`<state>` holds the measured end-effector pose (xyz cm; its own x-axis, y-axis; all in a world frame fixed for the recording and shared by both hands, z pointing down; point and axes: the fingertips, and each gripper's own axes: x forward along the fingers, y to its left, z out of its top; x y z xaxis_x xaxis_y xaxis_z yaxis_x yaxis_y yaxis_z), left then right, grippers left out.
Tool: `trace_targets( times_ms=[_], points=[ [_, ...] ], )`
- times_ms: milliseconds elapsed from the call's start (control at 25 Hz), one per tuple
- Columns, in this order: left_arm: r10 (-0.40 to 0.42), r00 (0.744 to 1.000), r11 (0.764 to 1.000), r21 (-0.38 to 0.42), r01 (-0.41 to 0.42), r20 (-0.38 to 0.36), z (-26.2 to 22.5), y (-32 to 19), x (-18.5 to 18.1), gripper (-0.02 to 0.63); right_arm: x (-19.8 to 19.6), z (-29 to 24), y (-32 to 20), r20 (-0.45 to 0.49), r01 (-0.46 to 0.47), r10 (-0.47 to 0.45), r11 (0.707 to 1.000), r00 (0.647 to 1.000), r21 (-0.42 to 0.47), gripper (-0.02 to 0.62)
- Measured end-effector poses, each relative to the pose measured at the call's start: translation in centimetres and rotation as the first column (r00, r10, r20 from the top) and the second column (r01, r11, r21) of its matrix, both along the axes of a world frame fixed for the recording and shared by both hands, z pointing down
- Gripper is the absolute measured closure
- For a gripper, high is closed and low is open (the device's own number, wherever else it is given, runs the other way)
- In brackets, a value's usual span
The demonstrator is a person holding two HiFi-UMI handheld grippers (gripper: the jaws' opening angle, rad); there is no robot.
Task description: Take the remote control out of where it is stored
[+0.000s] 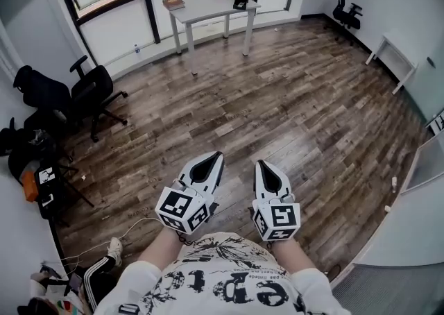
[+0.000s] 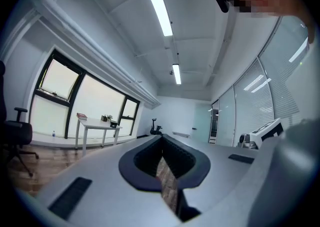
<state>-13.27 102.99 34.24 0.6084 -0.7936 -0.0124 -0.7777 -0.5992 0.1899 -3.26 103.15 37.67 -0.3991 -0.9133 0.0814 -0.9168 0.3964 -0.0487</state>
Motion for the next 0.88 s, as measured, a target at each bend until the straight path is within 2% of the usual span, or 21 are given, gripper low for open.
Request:
trace_targets(
  times_ms=[240,400,600,880],
  points=[
    [-0.018,1.000,0.999,-0.034,0.018,-0.007,1.4,-2.1,-4.7,0.595,-4.4,1.9,-1.5,-0.033,0.001,-0.003,0.999,0.999,-0.049,0.592],
    [-0.033,0.999,0.998,-0.057,0.033,-0.005,3.4,-3.4,-6.8,0.595,-5.4,3.5,-2.7,-0.058,-0.023,0.019,0.998,0.998,-0.058,0.592],
    [-0.039,0.999,0.994,-0.101,0.036,-0.028,5.0,-6.2,-7.4,0.595,-5.6,4.5,-6.1,-0.054,-0.009,0.004,0.996,0.999,-0.087,0.592],
    [-0.128,0.992,0.986,-0.105,0.126,-0.005,6.1,-14.4,-6.0,0.595,-3.7,5.9,-15.6,-0.020,0.053,-0.055,0.994,0.998,-0.091,0.592]
  ],
)
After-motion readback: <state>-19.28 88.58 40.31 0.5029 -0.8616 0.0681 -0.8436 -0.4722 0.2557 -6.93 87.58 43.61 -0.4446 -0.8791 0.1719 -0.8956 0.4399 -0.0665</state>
